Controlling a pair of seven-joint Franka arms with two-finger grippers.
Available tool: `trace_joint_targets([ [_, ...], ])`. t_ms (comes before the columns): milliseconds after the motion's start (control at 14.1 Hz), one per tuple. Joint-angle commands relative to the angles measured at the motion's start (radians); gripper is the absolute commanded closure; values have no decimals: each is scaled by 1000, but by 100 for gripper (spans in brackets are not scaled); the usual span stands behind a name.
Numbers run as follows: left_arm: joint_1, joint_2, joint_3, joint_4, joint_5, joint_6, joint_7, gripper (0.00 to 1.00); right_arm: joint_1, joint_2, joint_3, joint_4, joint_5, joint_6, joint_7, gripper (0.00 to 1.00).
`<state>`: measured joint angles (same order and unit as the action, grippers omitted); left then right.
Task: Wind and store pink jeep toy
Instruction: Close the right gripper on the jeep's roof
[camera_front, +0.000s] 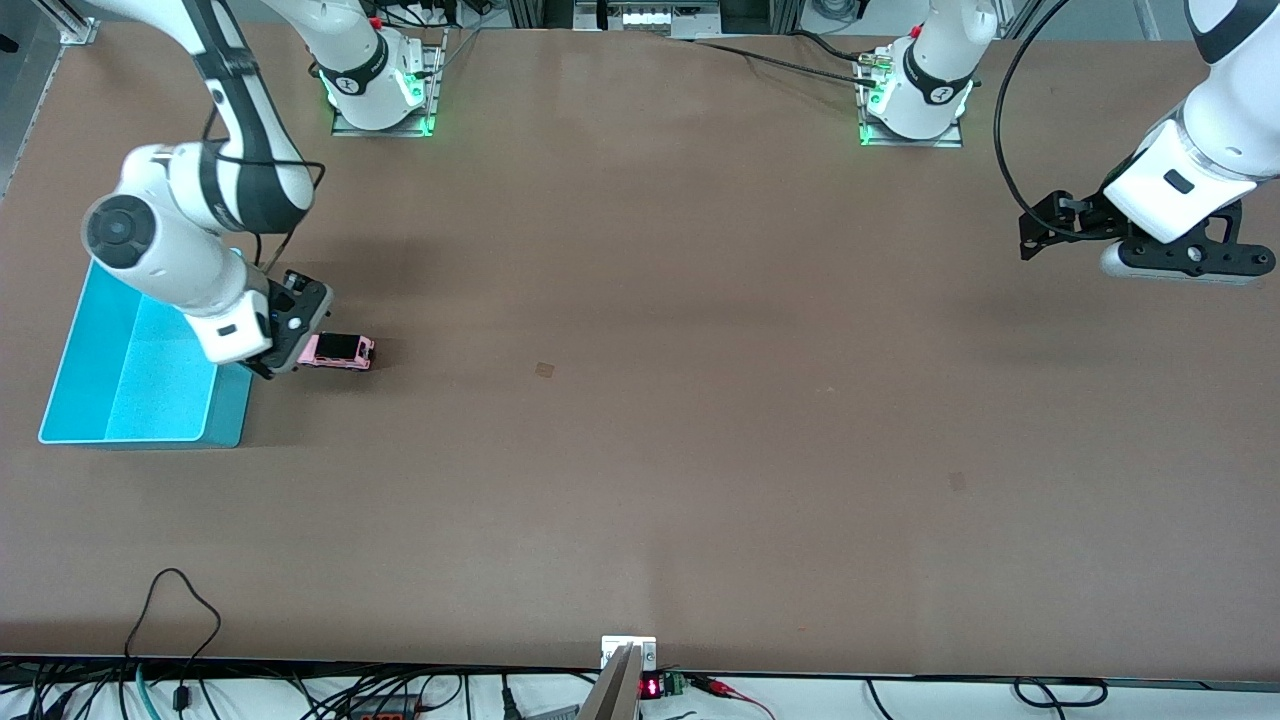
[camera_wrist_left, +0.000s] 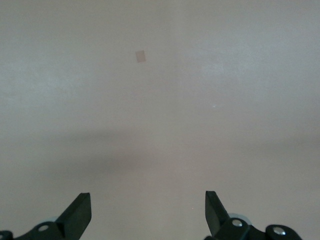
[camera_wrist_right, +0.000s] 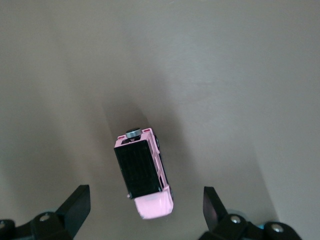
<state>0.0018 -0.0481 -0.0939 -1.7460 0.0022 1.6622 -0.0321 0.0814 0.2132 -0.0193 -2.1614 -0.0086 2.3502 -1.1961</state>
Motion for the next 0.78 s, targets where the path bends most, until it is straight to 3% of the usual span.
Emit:
trace_joint_targets([
  [0,0,5,0,25,-2,-22,-8,0,-5,37,-1,-29,1,69,-118,0],
  [283,0,5,0,26,-2,-24,-8,0,-12,81,-1,-91,1,216,-172,0],
  [708,0,5,0,25,-2,-24,-8,0,-38,117,1,-129,2,304,-191,0],
])
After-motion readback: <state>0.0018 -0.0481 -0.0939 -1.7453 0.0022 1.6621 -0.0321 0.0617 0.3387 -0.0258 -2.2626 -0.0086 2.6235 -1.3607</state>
